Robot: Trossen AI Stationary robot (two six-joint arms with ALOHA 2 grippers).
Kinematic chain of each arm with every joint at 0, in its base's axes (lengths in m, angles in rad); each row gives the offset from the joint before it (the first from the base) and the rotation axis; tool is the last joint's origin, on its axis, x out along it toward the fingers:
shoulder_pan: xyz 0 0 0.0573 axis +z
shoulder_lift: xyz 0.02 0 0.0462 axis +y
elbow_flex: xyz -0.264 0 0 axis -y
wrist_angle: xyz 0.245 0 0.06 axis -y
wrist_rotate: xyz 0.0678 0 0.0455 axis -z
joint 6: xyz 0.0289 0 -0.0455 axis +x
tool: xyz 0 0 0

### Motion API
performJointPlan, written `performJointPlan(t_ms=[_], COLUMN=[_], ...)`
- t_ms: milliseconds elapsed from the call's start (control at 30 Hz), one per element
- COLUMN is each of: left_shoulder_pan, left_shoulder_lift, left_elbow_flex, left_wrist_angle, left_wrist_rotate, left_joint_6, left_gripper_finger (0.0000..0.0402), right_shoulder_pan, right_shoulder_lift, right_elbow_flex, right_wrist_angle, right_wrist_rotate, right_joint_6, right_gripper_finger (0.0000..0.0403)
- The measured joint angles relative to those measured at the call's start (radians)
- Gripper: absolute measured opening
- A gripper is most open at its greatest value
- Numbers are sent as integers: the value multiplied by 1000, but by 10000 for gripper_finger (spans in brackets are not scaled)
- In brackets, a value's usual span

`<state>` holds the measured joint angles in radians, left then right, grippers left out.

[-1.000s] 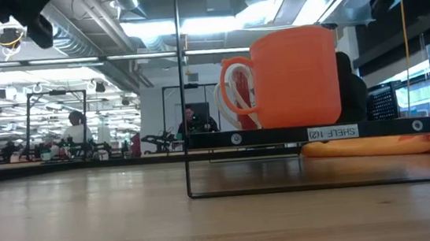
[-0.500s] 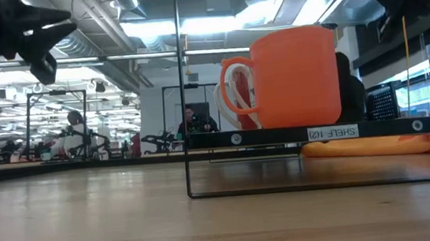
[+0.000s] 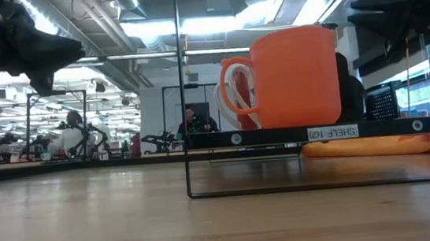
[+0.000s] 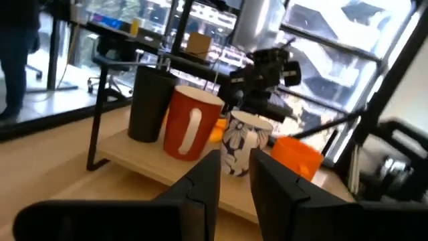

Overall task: Stack small to large cups/mugs on shelf
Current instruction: Return to Home Position

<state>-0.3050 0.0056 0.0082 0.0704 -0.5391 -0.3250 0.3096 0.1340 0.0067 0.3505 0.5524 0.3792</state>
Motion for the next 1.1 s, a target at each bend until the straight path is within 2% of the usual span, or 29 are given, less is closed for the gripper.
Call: performJointPlan(t_ms=[100, 1100], left_shoulder_pan=[-2, -2], left_shoulder_lift=[1, 2], left_elbow_flex=[0, 0], left_wrist_angle=[-1, -2], left_wrist_rotate=[30, 34], left_joint_6=[49, 47], left_gripper_finger=[75, 75], right_shoulder_pan=[0, 0], right_shoulder_lift=[1, 1], right_elbow_flex=[0, 0], right_wrist_angle=[-46, -65], right_wrist_rotate=[-4, -5], right_joint_6=[9, 5], right_gripper_finger=[104, 104])
